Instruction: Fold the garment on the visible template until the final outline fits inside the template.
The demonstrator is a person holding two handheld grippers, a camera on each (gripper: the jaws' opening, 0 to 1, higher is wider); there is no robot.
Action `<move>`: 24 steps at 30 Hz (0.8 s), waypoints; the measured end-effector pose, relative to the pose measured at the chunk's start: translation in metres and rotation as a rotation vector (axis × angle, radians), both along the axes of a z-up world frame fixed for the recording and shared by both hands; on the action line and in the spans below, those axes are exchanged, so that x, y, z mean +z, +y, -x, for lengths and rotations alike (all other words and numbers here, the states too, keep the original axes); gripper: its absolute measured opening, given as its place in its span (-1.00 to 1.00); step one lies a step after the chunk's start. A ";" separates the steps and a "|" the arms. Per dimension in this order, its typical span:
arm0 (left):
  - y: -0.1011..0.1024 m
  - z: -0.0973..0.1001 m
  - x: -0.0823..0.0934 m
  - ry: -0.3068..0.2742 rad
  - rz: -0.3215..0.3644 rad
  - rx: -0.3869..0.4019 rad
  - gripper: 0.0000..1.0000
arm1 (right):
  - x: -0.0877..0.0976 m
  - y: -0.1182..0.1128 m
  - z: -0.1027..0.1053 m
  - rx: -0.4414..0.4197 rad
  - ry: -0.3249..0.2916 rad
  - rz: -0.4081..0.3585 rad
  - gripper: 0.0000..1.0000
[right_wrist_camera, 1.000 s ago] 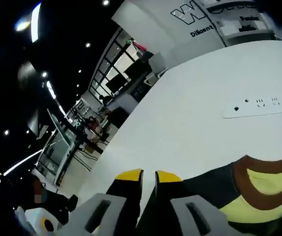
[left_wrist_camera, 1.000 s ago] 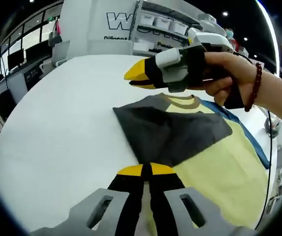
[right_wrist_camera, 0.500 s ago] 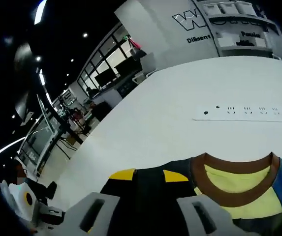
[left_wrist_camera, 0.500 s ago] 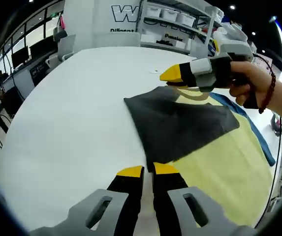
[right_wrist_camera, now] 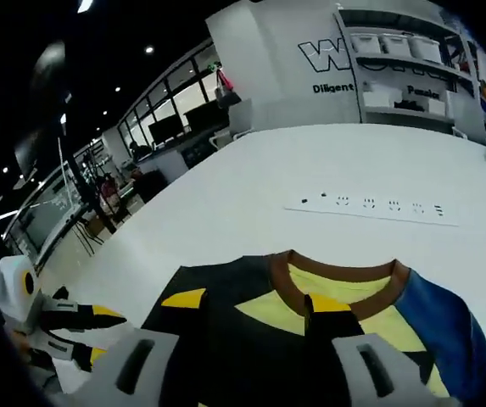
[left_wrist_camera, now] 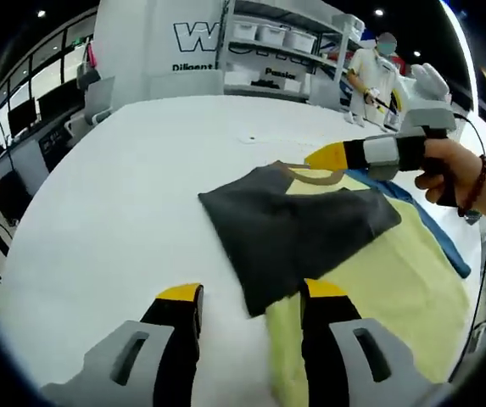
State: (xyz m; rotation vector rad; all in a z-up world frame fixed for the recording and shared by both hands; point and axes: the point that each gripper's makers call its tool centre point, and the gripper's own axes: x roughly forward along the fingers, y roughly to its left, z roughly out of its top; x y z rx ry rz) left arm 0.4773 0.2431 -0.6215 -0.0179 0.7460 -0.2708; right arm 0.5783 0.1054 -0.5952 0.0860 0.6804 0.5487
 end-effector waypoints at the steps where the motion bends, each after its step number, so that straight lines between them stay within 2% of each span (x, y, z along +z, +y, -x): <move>1: 0.001 -0.001 0.000 0.004 -0.008 -0.004 -0.05 | -0.002 -0.010 0.002 -0.024 -0.004 0.015 -0.17; 5: 0.003 -0.004 0.001 0.000 0.002 0.003 -0.01 | -0.004 -0.039 0.010 -0.131 -0.004 0.016 -0.10; 6: 0.005 -0.005 0.001 0.003 -0.007 0.003 0.01 | -0.007 -0.055 0.016 -0.166 0.007 0.030 -0.07; 8: 0.006 -0.007 0.001 -0.001 -0.007 0.003 0.08 | -0.010 -0.066 0.021 -0.170 0.011 0.038 -0.06; 13: 0.005 -0.008 0.002 -0.002 -0.007 -0.011 0.48 | -0.017 -0.087 0.038 -0.201 0.041 0.050 -0.07; 17: 0.002 -0.009 0.003 0.002 0.007 -0.019 0.52 | -0.020 -0.099 0.042 -0.213 0.037 0.071 -0.14; 19: -0.002 -0.009 0.003 0.007 0.016 -0.027 0.58 | -0.022 -0.114 0.053 -0.244 0.033 0.089 -0.17; 22: -0.001 -0.008 0.001 0.018 0.014 -0.025 0.50 | -0.025 -0.128 0.059 -0.280 0.028 0.099 -0.20; 24: -0.001 -0.007 0.001 0.031 0.041 -0.003 0.47 | -0.029 -0.135 0.066 -0.291 0.045 0.115 -0.24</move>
